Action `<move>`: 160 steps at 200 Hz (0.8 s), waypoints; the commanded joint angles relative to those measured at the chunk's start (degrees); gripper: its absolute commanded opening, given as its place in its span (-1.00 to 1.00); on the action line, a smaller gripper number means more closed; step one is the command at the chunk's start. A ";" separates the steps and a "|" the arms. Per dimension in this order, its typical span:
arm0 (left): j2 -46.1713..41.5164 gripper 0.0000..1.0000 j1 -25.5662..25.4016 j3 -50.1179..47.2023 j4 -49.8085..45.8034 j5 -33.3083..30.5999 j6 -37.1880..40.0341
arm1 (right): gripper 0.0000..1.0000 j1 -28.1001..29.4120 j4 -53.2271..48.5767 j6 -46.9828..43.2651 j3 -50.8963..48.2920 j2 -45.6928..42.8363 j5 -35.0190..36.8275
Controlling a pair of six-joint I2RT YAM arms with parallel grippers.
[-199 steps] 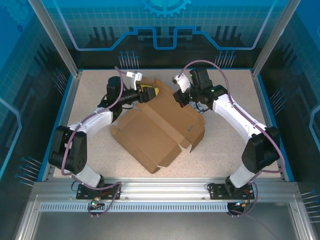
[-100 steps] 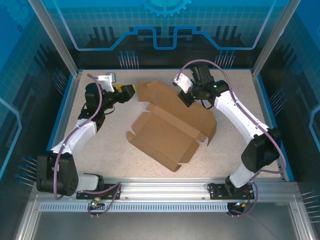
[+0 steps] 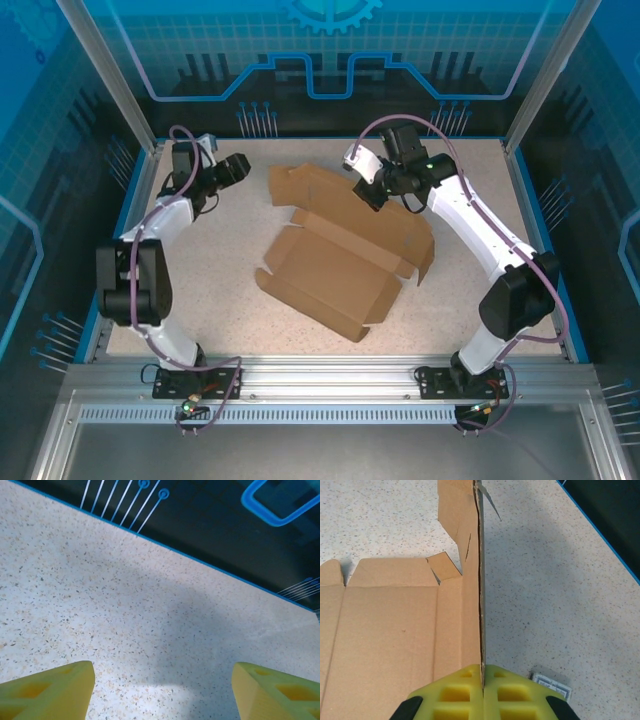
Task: Fold the paper box
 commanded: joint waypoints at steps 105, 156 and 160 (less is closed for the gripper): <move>13.24 0.45 -5.17 10.82 -6.23 25.28 5.69 | -1.00 -2.95 0.11 0.77 0.99 -1.93 -7.07; 8.44 0.45 -6.49 2.62 -1.24 22.79 5.91 | -1.00 -1.31 4.08 2.04 -1.78 -1.57 0.77; 8.26 0.45 -6.58 2.00 -0.79 22.35 5.75 | -1.00 -1.03 4.50 1.93 -2.15 -1.57 1.68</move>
